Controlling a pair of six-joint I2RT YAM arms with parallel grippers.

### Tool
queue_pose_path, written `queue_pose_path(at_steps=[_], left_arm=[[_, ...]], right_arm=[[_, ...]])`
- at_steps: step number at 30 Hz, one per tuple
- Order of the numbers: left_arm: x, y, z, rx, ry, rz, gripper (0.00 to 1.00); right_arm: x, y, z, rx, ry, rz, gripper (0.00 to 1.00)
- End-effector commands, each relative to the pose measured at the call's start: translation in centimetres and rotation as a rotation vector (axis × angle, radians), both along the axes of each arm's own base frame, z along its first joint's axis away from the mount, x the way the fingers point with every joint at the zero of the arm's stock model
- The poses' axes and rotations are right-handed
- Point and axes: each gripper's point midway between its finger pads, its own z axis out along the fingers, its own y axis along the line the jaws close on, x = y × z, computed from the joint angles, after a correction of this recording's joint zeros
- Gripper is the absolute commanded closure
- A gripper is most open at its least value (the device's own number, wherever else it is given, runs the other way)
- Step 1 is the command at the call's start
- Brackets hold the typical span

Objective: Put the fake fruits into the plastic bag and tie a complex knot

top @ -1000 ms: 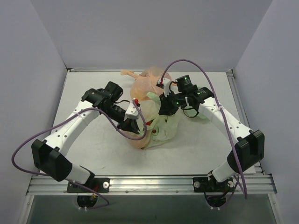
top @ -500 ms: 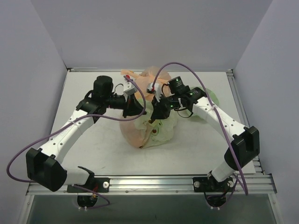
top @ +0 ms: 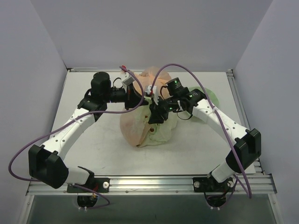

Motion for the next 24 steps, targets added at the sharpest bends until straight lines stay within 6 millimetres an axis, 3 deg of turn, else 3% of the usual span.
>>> queue_pose_path(at_steps=[1, 9, 15, 19, 24], left_arm=[[-0.2, -0.4, 0.5, -0.019, -0.024, -0.015, 1.0], [-1.5, -1.0, -0.3, -0.017, 0.011, -0.068, 1.0], [-1.6, -1.3, -0.3, -0.024, 0.04, -0.066, 1.0], [-1.8, -1.2, 0.2, -0.026, 0.038, -0.078, 0.99], [-0.7, 1.2, 1.2, -0.027, 0.051, -0.027, 0.77]], right_arm=[[-0.7, 0.2, 2.4, 0.046, -0.021, 0.018, 0.69], [-0.3, 0.8, 2.9, 0.06, -0.012, 0.01, 0.71], [-0.1, 1.0, 2.6, 0.059, -0.01, 0.012, 0.85], [-0.4, 1.1, 2.8, 0.073, -0.016, 0.038, 1.0], [-0.6, 0.4, 2.7, 0.091, -0.048, 0.073, 1.0]])
